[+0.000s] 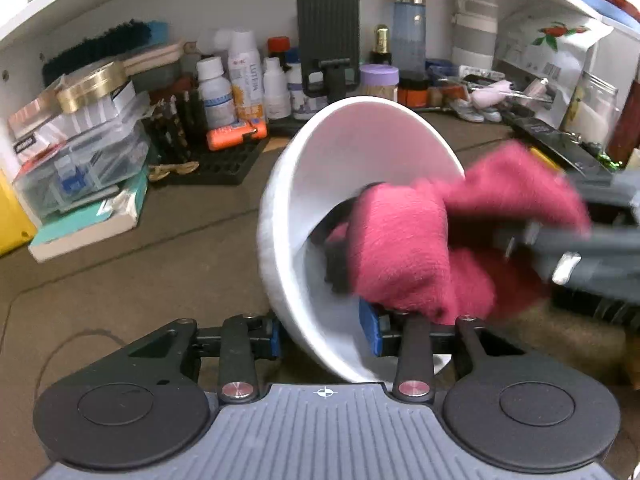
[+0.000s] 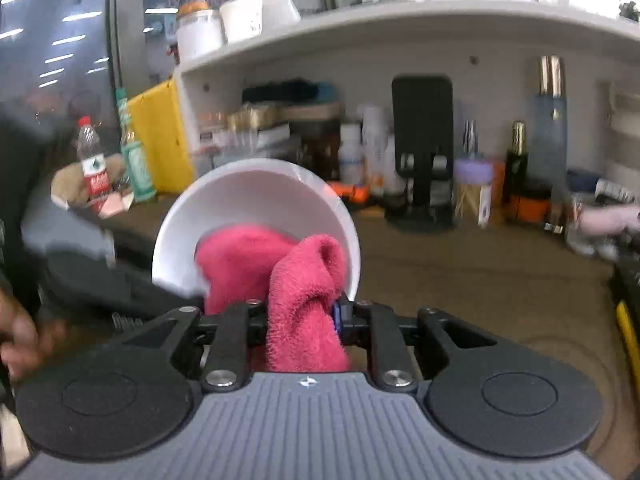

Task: Clean bowl
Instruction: 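Hold the bowl with the left gripper while the right gripper rubs the towel across the bottom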

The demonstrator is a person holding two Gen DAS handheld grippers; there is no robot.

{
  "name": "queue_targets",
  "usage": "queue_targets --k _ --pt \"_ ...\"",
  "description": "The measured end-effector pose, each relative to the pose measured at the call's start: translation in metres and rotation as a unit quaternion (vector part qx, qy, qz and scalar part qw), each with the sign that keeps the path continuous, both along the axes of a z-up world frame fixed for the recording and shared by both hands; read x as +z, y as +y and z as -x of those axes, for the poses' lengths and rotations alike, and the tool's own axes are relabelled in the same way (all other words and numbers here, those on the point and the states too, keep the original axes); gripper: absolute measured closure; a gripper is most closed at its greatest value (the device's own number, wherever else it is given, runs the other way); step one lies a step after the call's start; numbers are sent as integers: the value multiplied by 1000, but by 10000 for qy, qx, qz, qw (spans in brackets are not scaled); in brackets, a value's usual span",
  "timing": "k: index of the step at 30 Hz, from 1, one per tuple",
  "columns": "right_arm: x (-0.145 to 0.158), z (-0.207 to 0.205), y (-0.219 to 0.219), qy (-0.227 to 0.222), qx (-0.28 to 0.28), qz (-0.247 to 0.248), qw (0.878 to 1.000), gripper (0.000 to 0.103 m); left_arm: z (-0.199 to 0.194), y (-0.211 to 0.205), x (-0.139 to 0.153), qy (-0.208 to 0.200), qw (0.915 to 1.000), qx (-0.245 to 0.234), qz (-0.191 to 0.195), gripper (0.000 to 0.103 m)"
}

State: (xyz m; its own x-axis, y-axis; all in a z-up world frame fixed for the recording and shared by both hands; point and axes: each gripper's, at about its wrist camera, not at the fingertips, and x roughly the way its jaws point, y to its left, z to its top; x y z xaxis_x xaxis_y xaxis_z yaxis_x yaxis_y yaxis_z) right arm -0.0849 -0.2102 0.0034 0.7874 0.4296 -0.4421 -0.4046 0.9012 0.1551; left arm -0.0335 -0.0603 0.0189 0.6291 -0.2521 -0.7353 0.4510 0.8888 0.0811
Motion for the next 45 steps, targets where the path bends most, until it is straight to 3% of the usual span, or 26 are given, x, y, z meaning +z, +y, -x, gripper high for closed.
queue_targets --k 2,3,4,5,7,10,16,18,22,25,28,31,35,38,40,45 --pt "4 4 -4 -59 196 -28 9998 58 -1 -4 -1 6 9999 -53 -154 60" --pt "8 8 -6 -161 439 -26 9989 36 -2 -4 -1 2 9998 -65 -187 58" --pt "11 12 -7 -250 646 47 9976 28 -3 -3 -2 14 9998 -94 -181 58" --pt "13 13 -4 -309 771 286 9961 29 -3 -2 -2 33 9996 -190 -199 58" --pt "15 13 1 -408 1076 767 9904 43 -4 0 -1 87 9993 -280 -212 58" --pt "12 11 15 -551 1606 1683 9710 53 -9 1 1 176 9983 -474 -299 55" --pt "3 25 47 -939 2126 2905 9282 41 -7 -2 1 166 9966 -663 -461 54" --pt "7 18 54 -824 2074 2889 9310 38 -6 -2 0 154 9965 -669 -469 54" --pt "11 -8 52 -123 2008 2488 9474 52 -4 -2 1 184 9960 -742 -471 54" --pt "8 -4 51 -299 1863 2653 9455 71 -4 -2 1 194 9961 -702 -501 51" --pt "11 5 53 -902 1387 2989 9398 77 -6 0 1 184 9971 -564 -468 51" --pt "19 -2 49 -1031 1056 2471 9577 78 -7 -1 0 176 9974 -522 -461 51" --pt "35 6 50 -1496 1052 1950 9636 79 -8 1 -1 160 9986 -343 -375 51" --pt "32 -2 42 -1096 867 1858 9726 80 -10 7 -2 139 9996 -90 -222 41" --pt "16 -16 25 -440 604 1492 9860 79 -11 9 -5 115 9998 142 -15 22" --pt "-6 -20 -5 489 248 104 9984 79 -13 8 -16 32 9940 835 703 21"
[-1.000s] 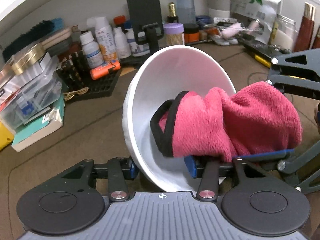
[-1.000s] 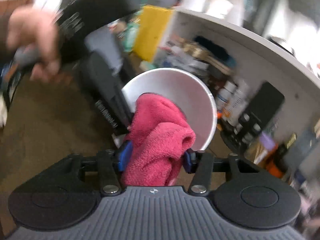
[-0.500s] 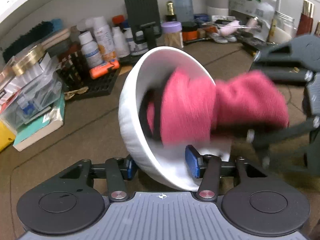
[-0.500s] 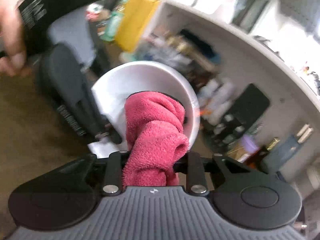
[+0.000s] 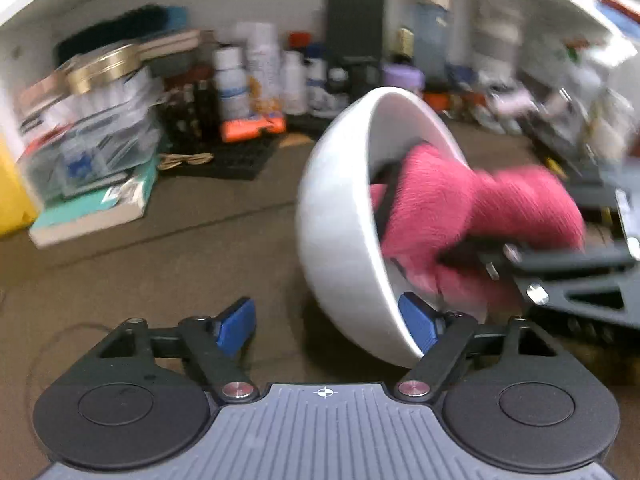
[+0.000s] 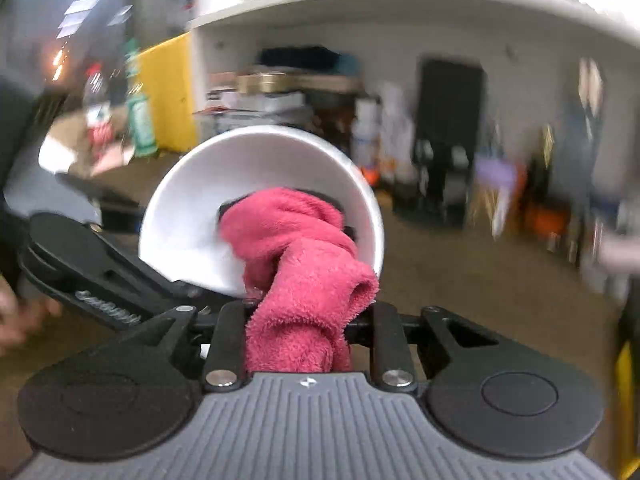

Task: Clean bowl
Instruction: 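Hold the bowl with the left gripper while the right gripper rubs the towel across the bottom, then hold the bowl with the left gripper while the right gripper wipes the inner rim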

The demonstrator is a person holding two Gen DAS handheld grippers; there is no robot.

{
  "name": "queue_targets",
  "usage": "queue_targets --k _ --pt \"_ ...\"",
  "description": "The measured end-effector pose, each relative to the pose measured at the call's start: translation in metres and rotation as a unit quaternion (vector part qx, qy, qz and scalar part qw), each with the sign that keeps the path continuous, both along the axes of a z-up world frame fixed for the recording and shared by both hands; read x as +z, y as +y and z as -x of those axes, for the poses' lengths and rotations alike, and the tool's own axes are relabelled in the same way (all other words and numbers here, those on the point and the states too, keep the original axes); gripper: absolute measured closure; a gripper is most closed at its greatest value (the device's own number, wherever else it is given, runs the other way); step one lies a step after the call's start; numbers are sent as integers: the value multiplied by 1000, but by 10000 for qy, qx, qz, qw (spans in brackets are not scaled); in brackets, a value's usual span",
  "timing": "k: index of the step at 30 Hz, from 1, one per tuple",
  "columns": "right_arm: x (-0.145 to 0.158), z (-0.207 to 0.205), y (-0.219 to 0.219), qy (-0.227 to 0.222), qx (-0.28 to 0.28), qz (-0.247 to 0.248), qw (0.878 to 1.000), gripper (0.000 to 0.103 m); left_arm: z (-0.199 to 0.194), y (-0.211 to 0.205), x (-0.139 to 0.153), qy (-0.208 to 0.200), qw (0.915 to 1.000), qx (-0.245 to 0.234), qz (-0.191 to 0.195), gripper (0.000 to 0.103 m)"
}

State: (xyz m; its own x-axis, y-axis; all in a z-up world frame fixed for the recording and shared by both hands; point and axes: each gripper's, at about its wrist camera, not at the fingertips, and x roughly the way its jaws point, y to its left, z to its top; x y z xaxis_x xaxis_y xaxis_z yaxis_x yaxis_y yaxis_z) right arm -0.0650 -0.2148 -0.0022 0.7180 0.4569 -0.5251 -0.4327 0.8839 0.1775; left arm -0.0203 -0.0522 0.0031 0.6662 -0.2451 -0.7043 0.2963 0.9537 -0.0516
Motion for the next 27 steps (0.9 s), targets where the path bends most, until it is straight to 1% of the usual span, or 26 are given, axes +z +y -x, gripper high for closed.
queue_targets --k 2,3,4,5,6,7,8,10,12,14,15,16,18,19,20,22,23,24,25,27 --pt "-8 -1 -12 357 -176 -567 9976 79 -1 -5 -3 -115 9997 139 136 22" --pt "-11 -2 -17 508 -241 -824 9950 79 -1 -7 -2 -164 9997 115 141 28" --pt "-12 -4 -21 605 -251 -1020 9926 79 -1 -9 -1 -192 9997 50 172 44" --pt "-12 -8 -26 726 -264 -1215 9896 79 -1 -12 1 -183 9994 -142 243 54" --pt "-13 -14 -31 823 -279 -1356 9869 80 -1 -15 2 -175 9989 -320 298 73" --pt "-11 -20 -34 880 -293 -1450 9851 80 0 -17 3 -186 9988 -410 212 73" --pt "-8 -26 -37 888 -325 -1495 9842 80 3 -24 6 -260 9980 -574 -65 72" --pt "6 -33 -41 677 -452 -1347 9875 80 4 -26 9 -245 9957 -846 -274 72" --pt "22 -36 -38 428 -426 -1089 9922 79 6 -29 10 -215 9938 -1006 -421 71" --pt "40 -32 -18 -82 -103 -498 9987 79 7 -31 12 -187 9916 -1142 -581 71" --pt "45 -26 -7 -341 143 -192 9991 79 7 -31 12 -174 9904 -1199 -663 71" --pt "49 -15 4 -612 513 134 9967 79 8 -30 13 -165 9895 -1241 -718 71" --pt "54 5 23 -1092 1184 739 9842 80 11 -22 17 -109 9853 -1432 -931 71" --pt "54 10 25 -1171 1336 906 9799 80 12 -18 19 -79 9838 -1505 -970 71" --pt "53 12 25 -1171 1389 1020 9781 80 12 -11 22 -9 9808 -1645 -1044 71" --pt "46 3 16 -794 1034 992 9865 80 11 -4 24 35 9787 -1701 -1151 71" --pt "40 -2 10 -570 843 886 9908 81 9 -1 26 -20 9796 -1594 -1227 69" --pt "30 -8 1 -299 648 604 9956 80 7 1 27 -71 9822 -1476 -1157 62" --pt "23 -11 -3 -115 507 407 9978 80 5 2 27 -74 9840 -1409 -1089 52" --pt "11 -12 -8 128 260 16 9996 80 1 -1 24 -133 9885 -1152 -975 41"
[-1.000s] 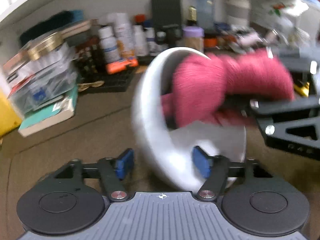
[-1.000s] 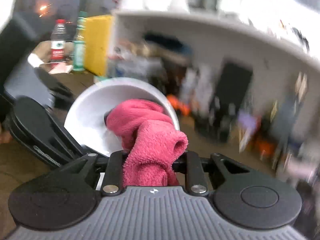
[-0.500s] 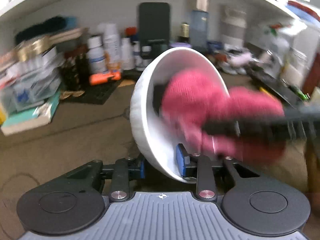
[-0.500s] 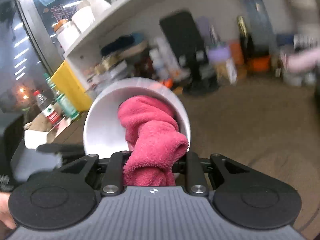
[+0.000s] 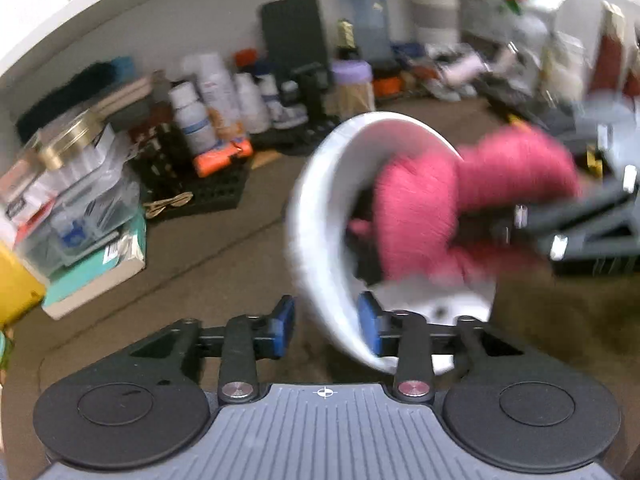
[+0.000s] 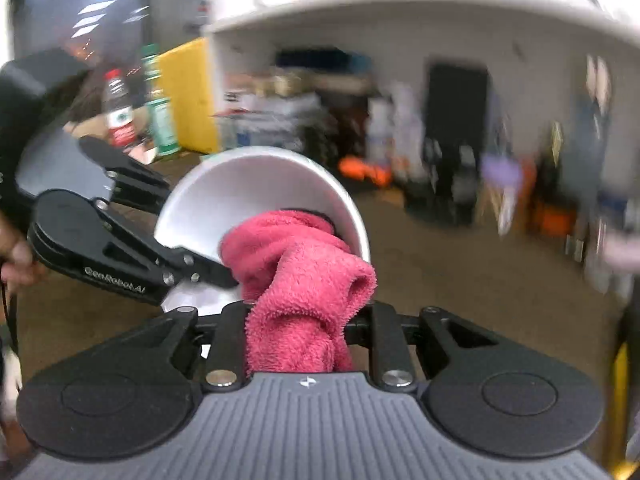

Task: Clean bowl
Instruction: 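Hold the bowl with the left gripper while the right gripper wipes the inner rim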

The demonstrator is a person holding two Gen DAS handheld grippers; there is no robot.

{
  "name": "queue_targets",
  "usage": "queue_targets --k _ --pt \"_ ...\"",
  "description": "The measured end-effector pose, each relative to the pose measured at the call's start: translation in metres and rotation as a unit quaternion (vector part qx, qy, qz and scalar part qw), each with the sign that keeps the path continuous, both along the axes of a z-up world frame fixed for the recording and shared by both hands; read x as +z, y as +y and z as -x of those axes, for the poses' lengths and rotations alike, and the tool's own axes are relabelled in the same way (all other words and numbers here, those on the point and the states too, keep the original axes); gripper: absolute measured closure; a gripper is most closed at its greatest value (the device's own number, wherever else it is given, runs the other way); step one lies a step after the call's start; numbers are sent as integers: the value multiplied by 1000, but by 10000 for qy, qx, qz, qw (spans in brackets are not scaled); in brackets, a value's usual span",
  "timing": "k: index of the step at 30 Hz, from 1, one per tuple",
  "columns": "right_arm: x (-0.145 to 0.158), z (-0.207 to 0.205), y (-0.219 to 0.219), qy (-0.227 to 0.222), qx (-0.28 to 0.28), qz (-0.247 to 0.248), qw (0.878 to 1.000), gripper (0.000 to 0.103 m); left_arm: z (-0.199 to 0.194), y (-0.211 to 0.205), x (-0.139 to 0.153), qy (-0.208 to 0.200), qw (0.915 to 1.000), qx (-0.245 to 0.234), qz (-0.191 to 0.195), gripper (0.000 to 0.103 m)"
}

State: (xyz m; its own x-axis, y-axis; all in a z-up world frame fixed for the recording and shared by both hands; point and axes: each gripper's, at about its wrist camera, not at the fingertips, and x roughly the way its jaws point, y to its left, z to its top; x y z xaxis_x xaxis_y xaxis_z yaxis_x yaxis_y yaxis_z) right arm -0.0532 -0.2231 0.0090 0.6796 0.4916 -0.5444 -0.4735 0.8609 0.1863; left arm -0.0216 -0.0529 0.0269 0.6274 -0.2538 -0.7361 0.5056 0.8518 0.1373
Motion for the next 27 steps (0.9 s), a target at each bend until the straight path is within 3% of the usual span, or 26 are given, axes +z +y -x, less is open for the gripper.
queue_targets --k 5,6,7,8,9,10,12,15,19,21,23,25,27 --pt "-20 0 -23 588 -505 -1124 9906 80 2 -13 -17 -69 9961 593 650 31" --pt "-22 1 -26 660 -560 -1239 9885 80 2 -14 -20 -100 9939 739 811 31" --pt "-23 1 -28 713 -604 -1320 9868 80 1 -13 -23 -43 9917 788 1013 37" --pt "-21 0 -27 702 -625 -1284 9873 80 2 -13 -23 -19 9918 680 1078 43" --pt "-15 -3 -27 631 -653 -1172 9889 80 3 -14 -22 7 9919 567 1135 58" --pt "-10 -5 -26 561 -680 -1060 9905 80 4 -16 -21 55 9929 405 1113 65" --pt "2 -12 -27 394 -730 -916 9923 80 10 -24 -14 100 9970 12 769 65" --pt "19 -20 -12 -52 -527 -505 9973 79 8 -25 -11 225 9975 -187 643 64" --pt "34 4 25 -1112 503 291 9921 79 5 -21 -8 287 9979 -311 487 64" --pt "37 18 27 -1321 998 407 9854 80 3 -18 -7 269 9985 -298 372 64" --pt "35 20 18 -1190 969 449 9871 80 3 -19 -7 208 9990 -227 317 64" --pt "24 9 5 -738 403 390 9957 81 2 -20 -7 147 9994 -155 262 58" --pt "1 -5 -15 -37 -50 -265 9996 81 1 -22 -7 85 9997 -83 207 50"
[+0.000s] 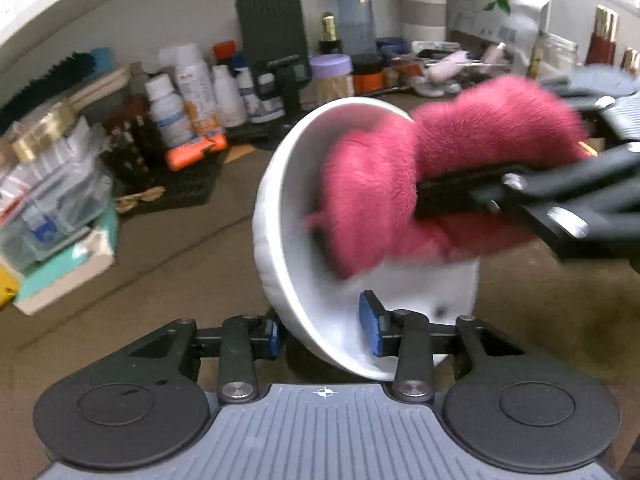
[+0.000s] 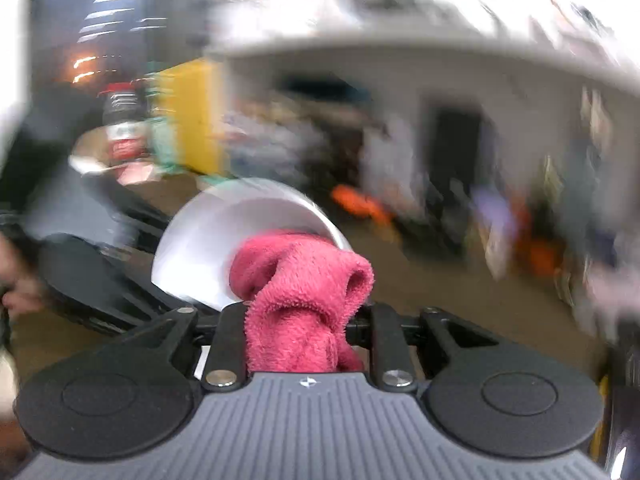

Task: Clean bowl
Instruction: 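Hold the bowl with the left gripper while the right gripper wipes the inner rim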

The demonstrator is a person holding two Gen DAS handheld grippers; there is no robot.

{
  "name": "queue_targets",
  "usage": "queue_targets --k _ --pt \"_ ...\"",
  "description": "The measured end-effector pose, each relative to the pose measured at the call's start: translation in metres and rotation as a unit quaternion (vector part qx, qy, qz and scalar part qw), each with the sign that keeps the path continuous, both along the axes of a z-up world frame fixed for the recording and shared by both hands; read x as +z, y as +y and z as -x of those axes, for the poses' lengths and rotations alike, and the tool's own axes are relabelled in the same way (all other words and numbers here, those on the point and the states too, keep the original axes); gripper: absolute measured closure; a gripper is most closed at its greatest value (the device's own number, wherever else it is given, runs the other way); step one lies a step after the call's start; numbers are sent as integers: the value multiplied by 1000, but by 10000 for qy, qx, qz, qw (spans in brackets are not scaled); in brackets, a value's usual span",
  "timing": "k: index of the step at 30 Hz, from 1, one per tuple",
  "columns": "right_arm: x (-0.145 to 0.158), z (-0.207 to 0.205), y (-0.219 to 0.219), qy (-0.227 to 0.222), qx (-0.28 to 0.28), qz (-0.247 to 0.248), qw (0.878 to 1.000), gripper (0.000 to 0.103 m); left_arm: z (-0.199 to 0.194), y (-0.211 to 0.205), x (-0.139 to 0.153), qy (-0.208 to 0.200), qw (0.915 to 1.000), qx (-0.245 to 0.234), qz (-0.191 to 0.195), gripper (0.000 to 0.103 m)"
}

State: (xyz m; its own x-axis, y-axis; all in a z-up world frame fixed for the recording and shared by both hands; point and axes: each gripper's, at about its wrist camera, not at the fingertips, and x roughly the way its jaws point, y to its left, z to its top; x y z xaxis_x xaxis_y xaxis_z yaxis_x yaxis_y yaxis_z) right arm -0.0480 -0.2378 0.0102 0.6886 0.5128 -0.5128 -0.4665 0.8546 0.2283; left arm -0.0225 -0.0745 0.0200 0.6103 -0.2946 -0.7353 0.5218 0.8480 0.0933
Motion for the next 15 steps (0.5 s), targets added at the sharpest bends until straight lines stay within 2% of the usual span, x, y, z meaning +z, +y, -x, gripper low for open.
queue_targets --k 3,4,6,8,9,10,11,15 --pt "-19 5 -2 329 -377 -552 9972 81 -1 -2 0 -91 9999 109 -83 39" --pt "-23 6 -4 427 -503 -735 9951 80 -2 -3 -1 -126 9997 158 -95 39" --pt "-27 7 -10 650 -688 -1089 9895 80 0 -4 -4 -226 9987 443 139 38" --pt "-30 7 -17 785 -732 -1298 9857 80 -2 1 -9 -158 9965 645 499 38" --pt "-30 6 -19 852 -738 -1360 9843 80 -2 4 -11 -108 9955 668 657 43" --pt "-29 5 -21 903 -742 -1401 9832 80 -1 6 -10 -53 9950 633 775 58" --pt "-27 3 -22 914 -744 -1389 9833 80 -2 9 -11 94 9939 472 991 67" --pt "-6 -11 -20 601 -830 -1041 9893 80 1 3 -3 168 9979 -24 632 69"
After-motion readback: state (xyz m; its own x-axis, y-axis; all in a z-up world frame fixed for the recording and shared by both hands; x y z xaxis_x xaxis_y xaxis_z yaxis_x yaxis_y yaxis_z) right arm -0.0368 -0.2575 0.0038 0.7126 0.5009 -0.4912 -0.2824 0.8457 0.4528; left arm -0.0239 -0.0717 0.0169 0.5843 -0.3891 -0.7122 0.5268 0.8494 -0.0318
